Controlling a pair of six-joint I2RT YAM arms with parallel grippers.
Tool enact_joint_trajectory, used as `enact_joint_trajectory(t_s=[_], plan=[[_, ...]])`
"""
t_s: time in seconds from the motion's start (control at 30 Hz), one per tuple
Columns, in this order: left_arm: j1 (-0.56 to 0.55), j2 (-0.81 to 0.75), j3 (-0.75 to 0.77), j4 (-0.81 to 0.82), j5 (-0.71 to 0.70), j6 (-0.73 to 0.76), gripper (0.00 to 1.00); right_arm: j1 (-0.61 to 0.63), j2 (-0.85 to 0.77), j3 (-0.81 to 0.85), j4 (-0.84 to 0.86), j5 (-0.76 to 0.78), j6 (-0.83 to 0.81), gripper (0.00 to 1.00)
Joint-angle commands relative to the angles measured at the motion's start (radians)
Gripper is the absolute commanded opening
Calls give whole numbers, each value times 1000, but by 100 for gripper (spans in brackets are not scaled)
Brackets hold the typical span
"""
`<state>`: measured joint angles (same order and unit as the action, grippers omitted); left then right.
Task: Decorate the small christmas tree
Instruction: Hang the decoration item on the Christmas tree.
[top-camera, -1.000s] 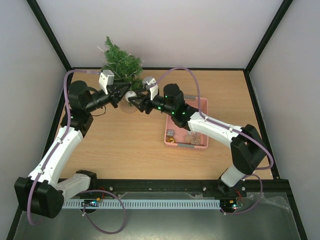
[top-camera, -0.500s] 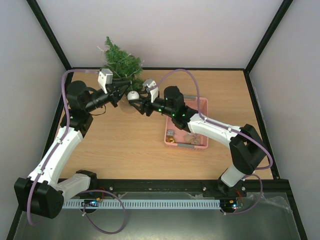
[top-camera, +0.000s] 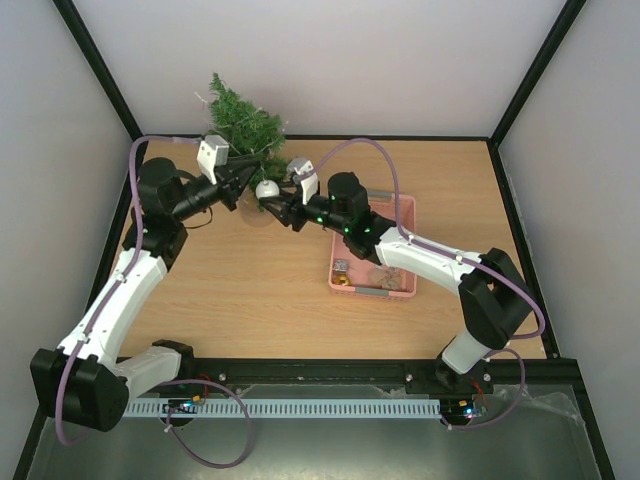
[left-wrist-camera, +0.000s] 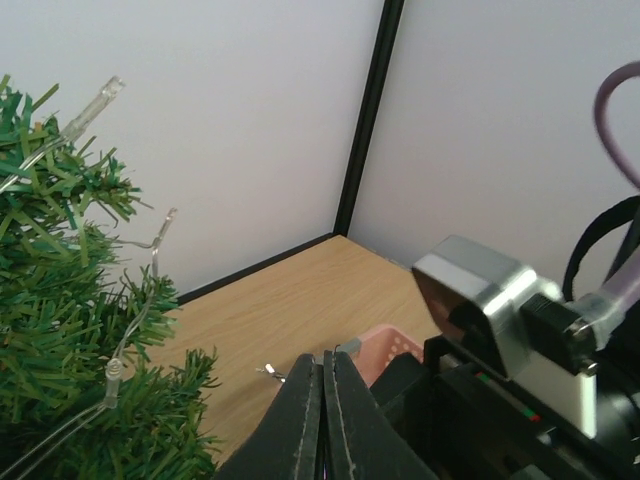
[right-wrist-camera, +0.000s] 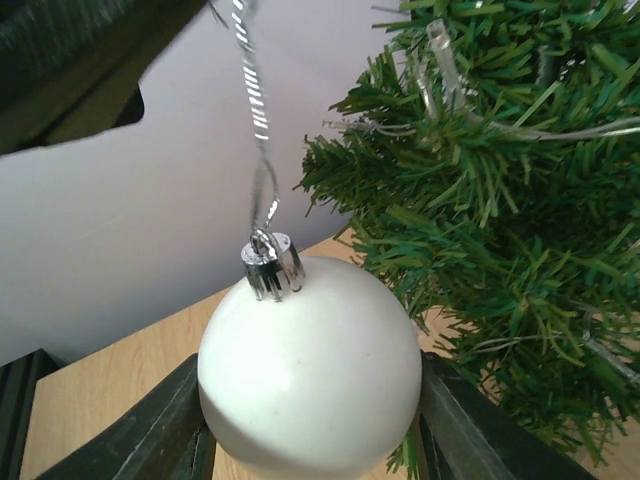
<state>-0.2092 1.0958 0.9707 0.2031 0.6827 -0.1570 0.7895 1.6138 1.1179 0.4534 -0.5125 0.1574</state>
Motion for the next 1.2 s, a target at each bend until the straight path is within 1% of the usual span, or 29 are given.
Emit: enact_joint_trajectory(t_s=[0.0,0.27,0.67,1.17], plan=[[3,29,38,13,-19,44,2,1,7,69,-16,53,-35,46],[8,53,46,-13,-78,83,2,-3,72,161,-94,74,-30,45],[13,74,73,-45,-137,131,2,-9,111,182,-112,59,-33,45],[14,99,78,-67,-166,170,2,-21,139,213,-117,52,-25,45]])
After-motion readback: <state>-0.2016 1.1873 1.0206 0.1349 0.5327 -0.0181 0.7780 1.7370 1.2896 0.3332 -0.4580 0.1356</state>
